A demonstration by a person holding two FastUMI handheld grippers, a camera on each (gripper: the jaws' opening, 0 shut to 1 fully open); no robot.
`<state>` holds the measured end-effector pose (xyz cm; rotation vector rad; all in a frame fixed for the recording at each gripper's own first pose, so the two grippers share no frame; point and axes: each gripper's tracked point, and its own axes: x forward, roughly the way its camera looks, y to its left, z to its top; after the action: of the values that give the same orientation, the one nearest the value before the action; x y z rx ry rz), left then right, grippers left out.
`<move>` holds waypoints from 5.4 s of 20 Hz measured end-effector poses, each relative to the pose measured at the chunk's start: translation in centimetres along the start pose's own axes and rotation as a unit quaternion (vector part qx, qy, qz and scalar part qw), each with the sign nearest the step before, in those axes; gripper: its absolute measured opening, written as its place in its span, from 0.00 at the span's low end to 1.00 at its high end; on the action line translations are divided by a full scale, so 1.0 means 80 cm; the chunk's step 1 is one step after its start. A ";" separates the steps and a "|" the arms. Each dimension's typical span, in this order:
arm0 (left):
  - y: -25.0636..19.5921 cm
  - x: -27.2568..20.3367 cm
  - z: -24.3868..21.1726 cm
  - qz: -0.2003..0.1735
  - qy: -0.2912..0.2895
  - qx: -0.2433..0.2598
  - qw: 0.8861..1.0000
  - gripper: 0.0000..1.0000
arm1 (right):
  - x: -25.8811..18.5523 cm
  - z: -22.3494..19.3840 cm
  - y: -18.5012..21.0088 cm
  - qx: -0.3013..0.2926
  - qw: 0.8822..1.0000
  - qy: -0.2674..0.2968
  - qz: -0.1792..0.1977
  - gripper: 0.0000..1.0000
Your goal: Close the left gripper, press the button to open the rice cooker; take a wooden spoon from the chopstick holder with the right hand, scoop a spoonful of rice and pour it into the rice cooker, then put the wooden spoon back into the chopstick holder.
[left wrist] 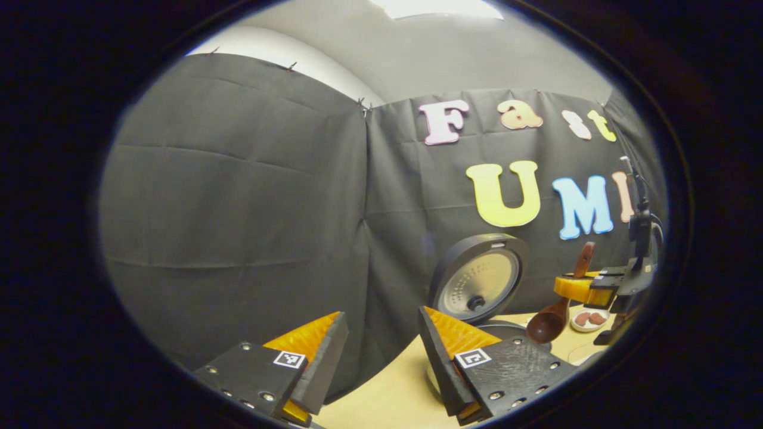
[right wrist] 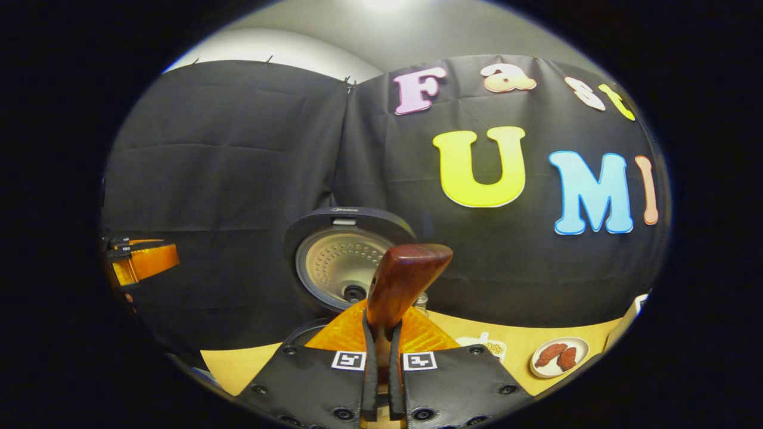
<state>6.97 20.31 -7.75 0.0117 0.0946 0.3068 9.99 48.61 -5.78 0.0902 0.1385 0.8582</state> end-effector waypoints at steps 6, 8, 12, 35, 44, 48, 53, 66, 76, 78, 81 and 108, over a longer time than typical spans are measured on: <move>-0.050 -0.007 0.020 -0.030 -0.014 -0.003 0.999 0.75 | -0.061 0.005 -0.082 0.036 0.997 0.005 -0.065 0.05; -0.068 -0.009 0.026 -0.041 -0.019 -0.003 0.999 0.75 | -0.085 0.006 -0.111 0.045 0.995 0.005 -0.089 0.09; -0.108 -0.015 0.042 -0.064 -0.029 -0.005 0.998 0.75 | -0.130 0.005 -0.170 0.061 0.989 0.007 -0.133 0.05; -0.247 -0.060 0.075 -0.155 -0.046 0.004 0.987 0.75 | -0.365 -0.116 -0.349 0.138 0.933 0.075 -0.325 0.05; -0.243 -0.068 0.079 -0.150 -0.044 0.013 0.988 0.76 | -0.387 -0.202 -0.357 0.220 0.907 0.115 -0.340 0.14; -0.242 -0.070 0.080 -0.148 -0.045 0.015 0.988 0.76 | -0.394 -0.228 -0.356 0.252 0.898 0.133 -0.337 0.17; -0.247 -0.067 0.082 -0.152 -0.046 0.012 0.987 0.75 | -0.407 -0.212 -0.361 0.236 0.902 0.116 -0.343 0.51; -0.267 0.017 0.110 -0.160 -0.041 0.012 0.986 0.75 | -0.478 -0.045 -0.364 0.017 0.903 0.030 -0.427 0.98; -0.247 0.176 0.150 -0.137 -0.053 0.011 0.989 0.75 | -0.421 -0.027 -0.311 0.003 0.910 0.017 -0.415 0.94; -0.245 0.210 0.145 -0.138 -0.045 0.003 0.989 0.75 | -0.411 -0.038 -0.304 0.012 0.909 0.026 -0.417 0.98; -0.247 0.253 0.130 -0.147 -0.023 -0.031 0.988 0.75 | -0.401 -0.044 -0.299 0.014 0.904 0.032 -0.425 0.98; -0.258 0.168 0.005 -0.173 0.081 -0.028 0.981 0.78 | -0.402 -0.033 -0.304 -0.004 0.933 0.039 -0.359 0.98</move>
<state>25.99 4.68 -9.14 -0.0849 0.2458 -0.0381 7.01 8.42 -8.92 -0.0057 0.2252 0.1294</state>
